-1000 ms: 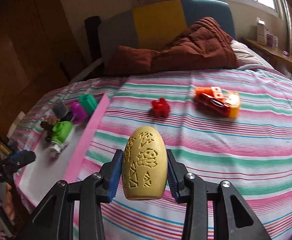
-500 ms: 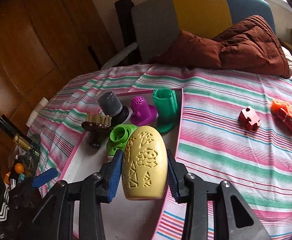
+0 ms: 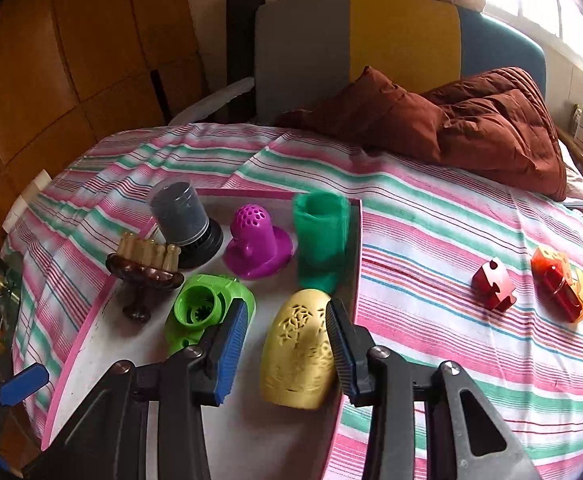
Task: Organize rigid objects
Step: 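Lower the yellow egg into the tray beside the green device, open right tool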
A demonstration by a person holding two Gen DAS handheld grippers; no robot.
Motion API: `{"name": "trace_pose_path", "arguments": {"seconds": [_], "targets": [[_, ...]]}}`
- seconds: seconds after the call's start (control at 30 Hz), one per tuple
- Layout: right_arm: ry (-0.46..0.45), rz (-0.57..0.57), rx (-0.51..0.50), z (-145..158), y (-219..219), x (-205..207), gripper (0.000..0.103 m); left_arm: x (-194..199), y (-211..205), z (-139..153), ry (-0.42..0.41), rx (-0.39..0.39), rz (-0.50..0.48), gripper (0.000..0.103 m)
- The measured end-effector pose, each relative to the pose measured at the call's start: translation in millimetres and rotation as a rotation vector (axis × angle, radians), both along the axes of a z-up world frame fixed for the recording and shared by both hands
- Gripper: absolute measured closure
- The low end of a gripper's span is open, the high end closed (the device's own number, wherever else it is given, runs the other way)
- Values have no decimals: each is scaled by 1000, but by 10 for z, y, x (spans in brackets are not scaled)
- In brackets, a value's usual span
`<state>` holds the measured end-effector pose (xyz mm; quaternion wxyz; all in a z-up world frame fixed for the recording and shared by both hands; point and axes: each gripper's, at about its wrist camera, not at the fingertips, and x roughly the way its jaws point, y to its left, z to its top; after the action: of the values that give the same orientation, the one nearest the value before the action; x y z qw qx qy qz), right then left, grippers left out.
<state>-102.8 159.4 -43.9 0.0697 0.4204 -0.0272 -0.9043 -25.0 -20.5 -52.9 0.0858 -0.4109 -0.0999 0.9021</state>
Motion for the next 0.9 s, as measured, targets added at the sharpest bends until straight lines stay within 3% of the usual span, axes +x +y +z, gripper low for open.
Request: {"name": "trace_pose_path", "arguments": {"seconds": [0.23, 0.9], "targets": [[37, -32, -97, 144, 227, 225, 62, 16, 27, 4, 6, 6, -5, 6], [28, -12, -21, 211, 275, 514, 62, 104, 147, 55, 41, 9, -34, 5]]}}
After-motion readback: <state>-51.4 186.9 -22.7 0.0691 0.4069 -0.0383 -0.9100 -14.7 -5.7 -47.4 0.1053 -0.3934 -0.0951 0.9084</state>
